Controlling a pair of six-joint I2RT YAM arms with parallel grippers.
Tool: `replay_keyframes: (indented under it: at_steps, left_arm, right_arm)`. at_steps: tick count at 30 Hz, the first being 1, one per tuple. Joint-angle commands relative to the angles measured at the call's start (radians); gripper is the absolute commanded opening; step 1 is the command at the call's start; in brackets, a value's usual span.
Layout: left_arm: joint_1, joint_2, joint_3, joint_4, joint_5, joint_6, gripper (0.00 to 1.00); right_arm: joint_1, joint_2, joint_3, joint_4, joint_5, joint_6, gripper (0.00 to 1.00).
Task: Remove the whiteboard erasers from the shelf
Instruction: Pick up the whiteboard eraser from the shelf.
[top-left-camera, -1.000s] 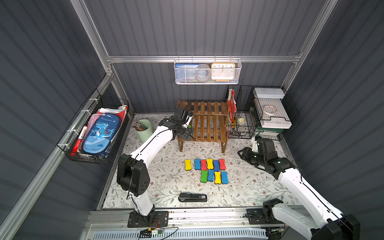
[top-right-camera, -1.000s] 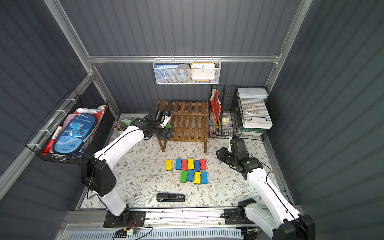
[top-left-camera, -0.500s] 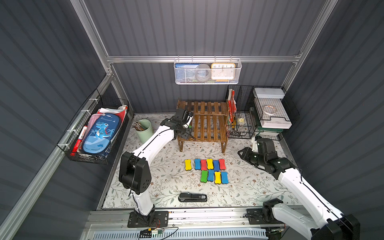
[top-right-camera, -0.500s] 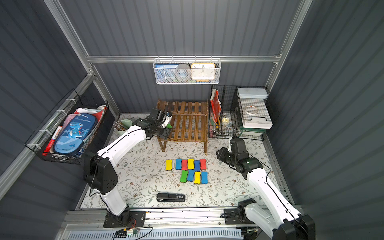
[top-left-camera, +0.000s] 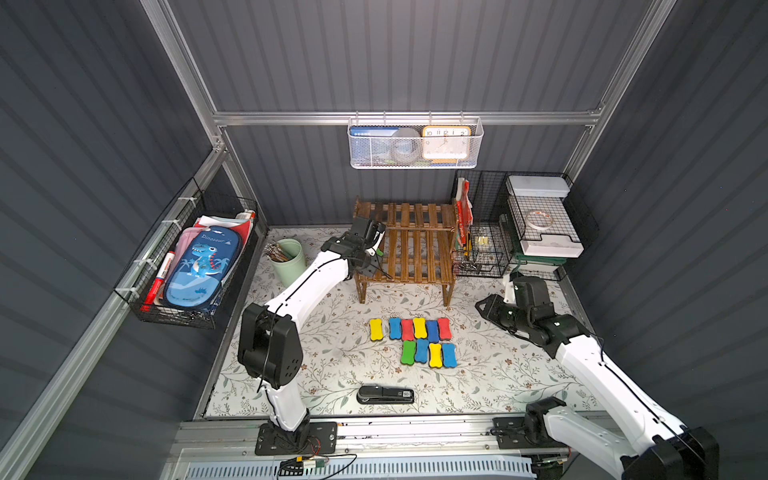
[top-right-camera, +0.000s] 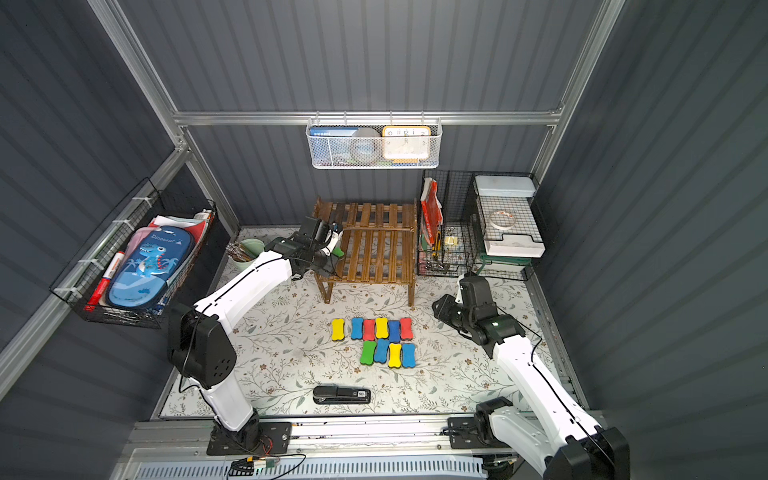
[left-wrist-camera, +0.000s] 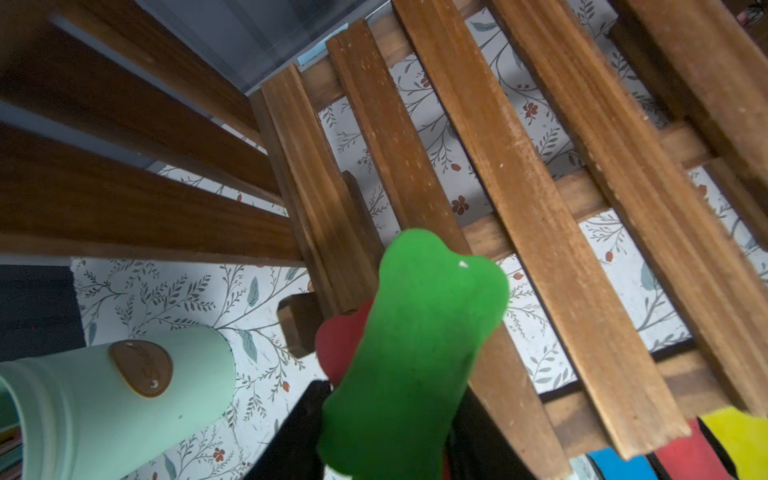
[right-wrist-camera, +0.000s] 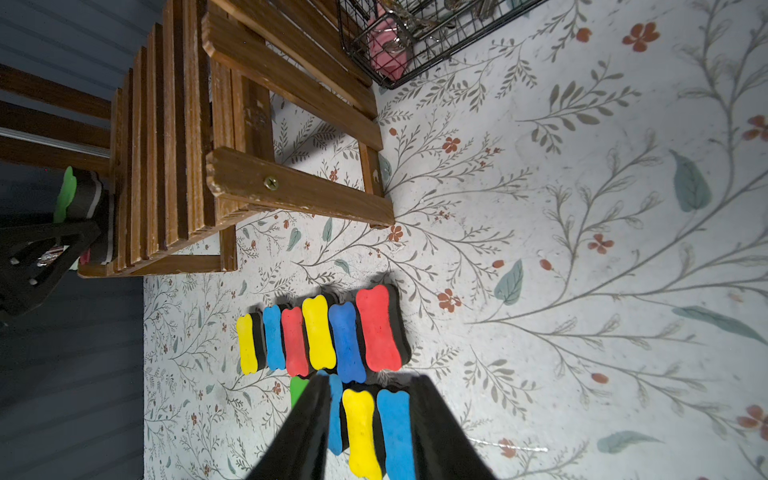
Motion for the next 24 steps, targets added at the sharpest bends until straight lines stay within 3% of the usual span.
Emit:
replay_keyframes:
  at_steps: [1,3,7,9,16,24]
  left_arm:
    - [0.007,0.003,0.016,0.004,-0.007,-0.014,0.48]
    - [0.008,0.007,0.021,0.007,-0.014,-0.018,0.50]
    - [0.007,-0.008,0.005,0.013,-0.008,-0.026,0.70]
    - [0.007,-0.014,0.007,0.015,-0.008,-0.026,0.70]
    - [0.007,0.000,0.023,0.013,-0.011,-0.026,0.47]
    - [0.007,-0.022,0.023,0.025,-0.040,-0.028,0.36]
  right_arm:
    - [-0.004,0.010,0.012,0.007,-0.009,-0.005,0.37]
    - [-0.004,0.012,0.013,0.009,-0.009,-0.004,0.37]
    - [-0.004,0.014,0.015,0.011,-0.013,-0.005,0.37]
    - [-0.004,0.016,0.014,0.011,-0.013,-0.005,0.37]
    - [-0.004,0.025,0.014,0.012,-0.013,-0.007,0.37]
    - [-0.004,0.021,0.008,0.012,-0.017,-0.006,0.37]
